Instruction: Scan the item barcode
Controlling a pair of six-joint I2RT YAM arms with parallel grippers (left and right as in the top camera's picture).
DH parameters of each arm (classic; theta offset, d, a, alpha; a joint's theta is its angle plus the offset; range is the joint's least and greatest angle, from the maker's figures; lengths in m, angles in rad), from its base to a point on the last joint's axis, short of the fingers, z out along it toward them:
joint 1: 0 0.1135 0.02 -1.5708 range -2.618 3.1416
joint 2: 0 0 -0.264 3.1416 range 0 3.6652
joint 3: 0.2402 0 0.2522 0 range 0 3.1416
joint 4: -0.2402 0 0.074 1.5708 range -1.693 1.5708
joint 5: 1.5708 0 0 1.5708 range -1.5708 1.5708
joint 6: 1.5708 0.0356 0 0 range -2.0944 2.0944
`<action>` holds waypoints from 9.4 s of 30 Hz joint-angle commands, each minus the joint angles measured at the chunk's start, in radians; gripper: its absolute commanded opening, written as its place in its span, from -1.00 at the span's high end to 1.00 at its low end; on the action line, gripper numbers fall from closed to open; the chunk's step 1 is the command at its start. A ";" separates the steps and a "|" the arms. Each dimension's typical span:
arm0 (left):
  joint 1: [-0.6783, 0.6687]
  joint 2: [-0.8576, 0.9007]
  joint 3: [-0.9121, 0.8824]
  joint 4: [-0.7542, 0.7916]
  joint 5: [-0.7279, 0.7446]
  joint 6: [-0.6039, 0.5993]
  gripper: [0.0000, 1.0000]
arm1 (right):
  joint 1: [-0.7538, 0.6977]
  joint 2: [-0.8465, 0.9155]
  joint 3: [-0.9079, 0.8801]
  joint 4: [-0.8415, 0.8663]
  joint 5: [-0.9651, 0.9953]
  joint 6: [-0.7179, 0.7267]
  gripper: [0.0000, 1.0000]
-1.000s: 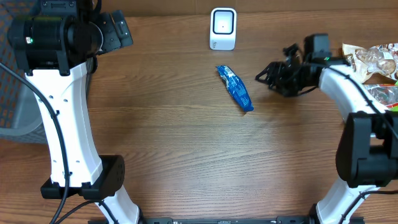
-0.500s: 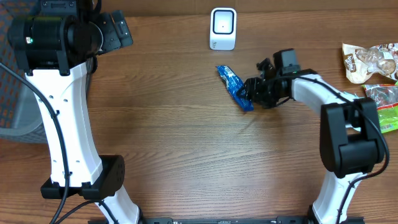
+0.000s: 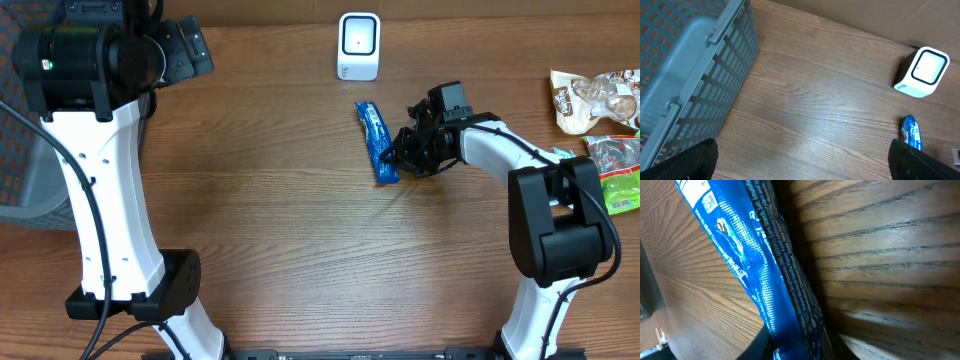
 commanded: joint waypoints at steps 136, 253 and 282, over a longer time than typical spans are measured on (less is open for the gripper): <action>0.002 -0.004 0.000 -0.002 -0.013 0.008 -1.00 | 0.430 0.243 0.501 -0.325 0.791 -0.150 -0.06; 0.002 -0.004 0.000 -0.002 -0.013 0.008 -1.00 | 0.059 0.531 0.718 1.326 -0.188 1.514 0.93; 0.002 -0.004 0.000 -0.002 -0.013 0.008 -1.00 | 0.066 0.530 0.718 1.349 -0.101 1.655 0.93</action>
